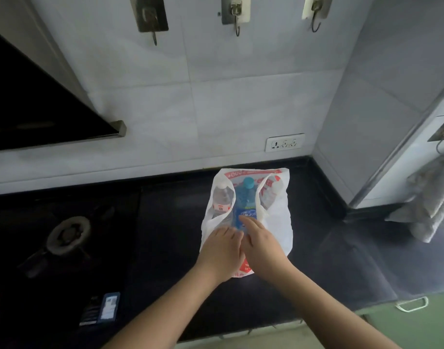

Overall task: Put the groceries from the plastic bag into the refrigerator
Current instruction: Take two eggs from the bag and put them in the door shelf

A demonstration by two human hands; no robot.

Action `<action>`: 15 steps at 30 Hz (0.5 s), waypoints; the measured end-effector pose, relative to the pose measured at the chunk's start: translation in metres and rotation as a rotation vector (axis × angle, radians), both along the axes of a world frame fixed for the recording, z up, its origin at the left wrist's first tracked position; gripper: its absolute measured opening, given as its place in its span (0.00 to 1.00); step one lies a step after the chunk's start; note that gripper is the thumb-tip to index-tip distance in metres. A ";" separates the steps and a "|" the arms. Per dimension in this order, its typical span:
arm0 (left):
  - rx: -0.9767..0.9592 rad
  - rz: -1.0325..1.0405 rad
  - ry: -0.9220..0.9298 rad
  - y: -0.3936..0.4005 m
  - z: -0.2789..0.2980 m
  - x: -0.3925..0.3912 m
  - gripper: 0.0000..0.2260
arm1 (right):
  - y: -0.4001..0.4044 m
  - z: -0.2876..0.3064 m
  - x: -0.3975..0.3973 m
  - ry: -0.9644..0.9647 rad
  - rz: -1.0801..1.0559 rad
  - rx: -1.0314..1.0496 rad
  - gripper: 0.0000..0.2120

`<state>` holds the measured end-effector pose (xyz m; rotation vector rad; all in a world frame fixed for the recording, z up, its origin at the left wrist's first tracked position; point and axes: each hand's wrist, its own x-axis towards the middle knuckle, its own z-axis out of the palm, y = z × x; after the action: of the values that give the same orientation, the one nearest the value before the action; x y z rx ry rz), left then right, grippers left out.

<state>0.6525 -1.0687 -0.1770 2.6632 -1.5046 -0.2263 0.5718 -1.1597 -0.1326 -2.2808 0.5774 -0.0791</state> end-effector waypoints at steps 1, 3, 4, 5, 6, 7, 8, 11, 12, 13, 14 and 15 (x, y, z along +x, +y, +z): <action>-0.006 0.010 0.028 -0.001 -0.003 0.003 0.17 | 0.001 -0.001 0.008 0.013 -0.038 0.038 0.21; -0.012 0.055 0.091 -0.002 -0.005 0.008 0.15 | 0.002 -0.002 0.023 0.023 -0.125 0.110 0.21; -0.006 0.072 0.125 -0.002 -0.006 0.011 0.14 | 0.003 -0.004 0.029 0.027 -0.154 0.129 0.20; 0.003 0.086 0.175 -0.002 -0.006 0.014 0.14 | 0.002 -0.007 0.034 0.049 -0.167 0.136 0.20; 0.019 0.104 0.247 -0.002 -0.006 0.017 0.14 | 0.001 -0.011 0.038 0.090 -0.163 0.121 0.20; 0.034 0.128 0.318 -0.001 -0.008 0.020 0.15 | 0.000 -0.014 0.040 0.139 -0.146 0.091 0.20; 0.047 0.152 0.369 0.000 -0.010 0.024 0.15 | -0.003 -0.018 0.041 0.183 -0.127 0.048 0.20; 0.055 0.197 0.374 0.006 -0.026 0.038 0.16 | -0.013 -0.032 0.035 0.296 -0.053 -0.195 0.18; 0.063 0.203 0.366 0.008 -0.032 0.042 0.15 | -0.016 -0.037 0.031 0.354 -0.043 -0.278 0.17; 0.063 0.210 0.360 0.009 -0.038 0.045 0.13 | -0.018 -0.040 0.028 0.420 -0.023 -0.353 0.18; 0.056 0.222 0.362 0.010 -0.042 0.047 0.12 | -0.019 -0.044 0.024 0.496 0.014 -0.421 0.18; 0.043 0.240 0.376 0.012 -0.043 0.048 0.12 | -0.020 -0.049 0.022 0.568 0.048 -0.481 0.18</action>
<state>0.7007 -1.0570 -0.2205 2.6081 -1.0709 -0.7005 0.5937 -1.1795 -0.1812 -2.7951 0.8618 0.5228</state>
